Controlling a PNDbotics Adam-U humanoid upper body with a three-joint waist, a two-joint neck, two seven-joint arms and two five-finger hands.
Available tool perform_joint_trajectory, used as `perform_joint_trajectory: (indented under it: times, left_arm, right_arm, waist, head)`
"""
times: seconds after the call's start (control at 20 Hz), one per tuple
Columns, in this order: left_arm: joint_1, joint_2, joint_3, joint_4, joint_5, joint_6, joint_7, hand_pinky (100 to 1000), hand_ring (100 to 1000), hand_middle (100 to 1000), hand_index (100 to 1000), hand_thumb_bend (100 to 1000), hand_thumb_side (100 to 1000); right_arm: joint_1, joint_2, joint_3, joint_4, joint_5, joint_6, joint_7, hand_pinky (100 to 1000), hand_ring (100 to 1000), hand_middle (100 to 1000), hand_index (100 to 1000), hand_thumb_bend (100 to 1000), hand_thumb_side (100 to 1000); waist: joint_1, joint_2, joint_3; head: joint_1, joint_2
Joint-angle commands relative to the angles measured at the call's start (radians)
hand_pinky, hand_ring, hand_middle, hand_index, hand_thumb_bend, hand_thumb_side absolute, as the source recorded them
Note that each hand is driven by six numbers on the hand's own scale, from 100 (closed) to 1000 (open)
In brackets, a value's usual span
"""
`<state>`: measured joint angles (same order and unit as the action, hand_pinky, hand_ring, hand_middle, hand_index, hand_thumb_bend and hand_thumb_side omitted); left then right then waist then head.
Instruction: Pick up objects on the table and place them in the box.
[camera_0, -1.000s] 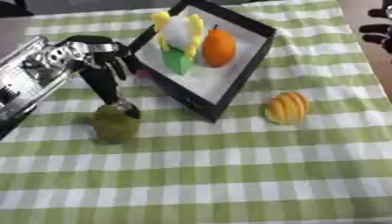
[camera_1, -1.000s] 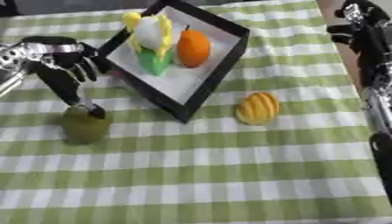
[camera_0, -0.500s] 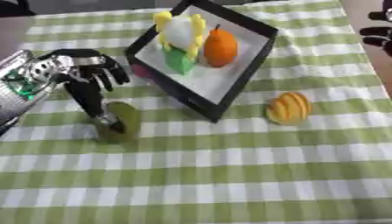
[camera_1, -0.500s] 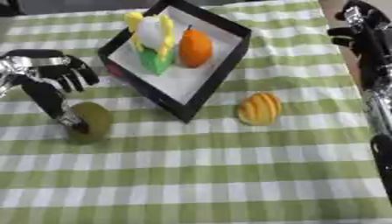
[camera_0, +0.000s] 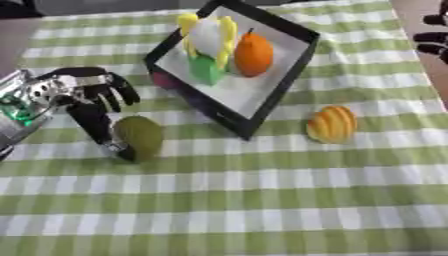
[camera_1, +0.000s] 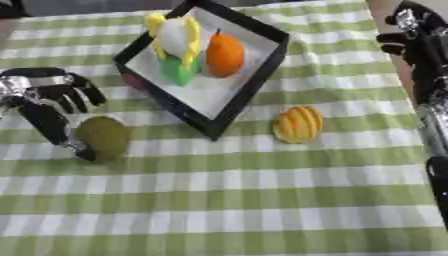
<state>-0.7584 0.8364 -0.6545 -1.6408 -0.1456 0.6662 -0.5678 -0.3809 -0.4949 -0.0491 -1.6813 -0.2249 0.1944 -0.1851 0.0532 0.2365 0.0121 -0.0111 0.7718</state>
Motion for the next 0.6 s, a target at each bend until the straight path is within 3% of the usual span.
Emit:
perform_joint_trajectory:
  times: [0.05, 0.6]
  left_arm:
    - [-0.004, 0.003, 0.022, 0.017, -0.025, 0.074, -0.077, 756, 742, 750, 814, 843, 124]
    - [0.015, -0.040, 0.021, 0.095, -0.102, 0.007, -0.071, 725, 713, 710, 782, 800, 100]
  right_arm:
    - [-0.008, -0.027, -0.012, -0.017, 0.003, 0.000, -0.002, 783, 710, 758, 900, 100, 702]
    - [-0.007, -0.025, -0.013, -0.017, 0.004, 0.000, -0.003, 783, 710, 758, 900, 100, 703]
  waist:
    - [0.001, -0.025, -0.002]
    - [-0.002, -0.019, -0.010]
  head:
    - [0.006, -0.002]
    - [0.014, -0.002]
